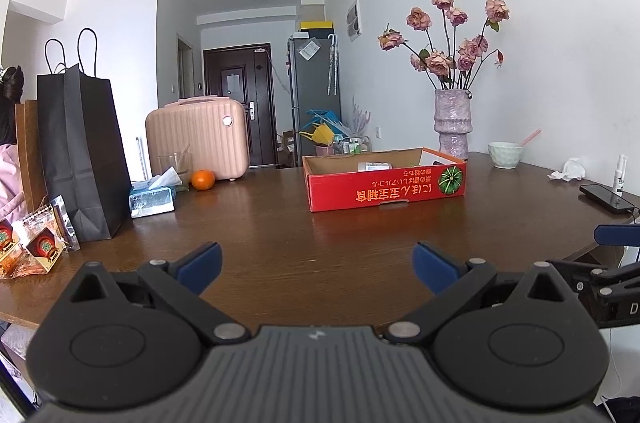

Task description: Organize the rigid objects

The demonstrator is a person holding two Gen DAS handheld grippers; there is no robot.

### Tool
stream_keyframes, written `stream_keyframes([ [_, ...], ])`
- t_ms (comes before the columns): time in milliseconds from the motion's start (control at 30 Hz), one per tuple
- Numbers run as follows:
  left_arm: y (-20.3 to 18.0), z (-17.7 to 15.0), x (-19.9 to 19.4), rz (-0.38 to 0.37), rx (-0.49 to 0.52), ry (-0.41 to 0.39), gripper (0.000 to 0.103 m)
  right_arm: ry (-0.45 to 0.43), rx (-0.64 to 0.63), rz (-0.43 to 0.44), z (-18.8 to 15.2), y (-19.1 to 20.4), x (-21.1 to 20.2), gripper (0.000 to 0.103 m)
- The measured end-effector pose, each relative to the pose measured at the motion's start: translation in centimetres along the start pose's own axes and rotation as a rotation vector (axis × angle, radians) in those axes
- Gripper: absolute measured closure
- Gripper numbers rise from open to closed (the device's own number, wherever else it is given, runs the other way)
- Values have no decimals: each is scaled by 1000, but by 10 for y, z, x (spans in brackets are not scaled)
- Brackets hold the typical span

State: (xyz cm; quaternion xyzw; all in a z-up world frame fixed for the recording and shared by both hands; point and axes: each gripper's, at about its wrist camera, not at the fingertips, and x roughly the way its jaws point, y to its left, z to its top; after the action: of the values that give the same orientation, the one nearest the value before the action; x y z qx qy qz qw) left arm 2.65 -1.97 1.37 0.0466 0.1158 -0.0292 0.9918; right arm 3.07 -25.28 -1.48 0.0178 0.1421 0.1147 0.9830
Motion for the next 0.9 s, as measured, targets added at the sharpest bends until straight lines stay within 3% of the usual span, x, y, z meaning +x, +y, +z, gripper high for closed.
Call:
stream_keyframes([
  [900, 0, 2, -2, -12, -1, -13, 0, -3, 6, -10, -1, -2, 0, 0],
])
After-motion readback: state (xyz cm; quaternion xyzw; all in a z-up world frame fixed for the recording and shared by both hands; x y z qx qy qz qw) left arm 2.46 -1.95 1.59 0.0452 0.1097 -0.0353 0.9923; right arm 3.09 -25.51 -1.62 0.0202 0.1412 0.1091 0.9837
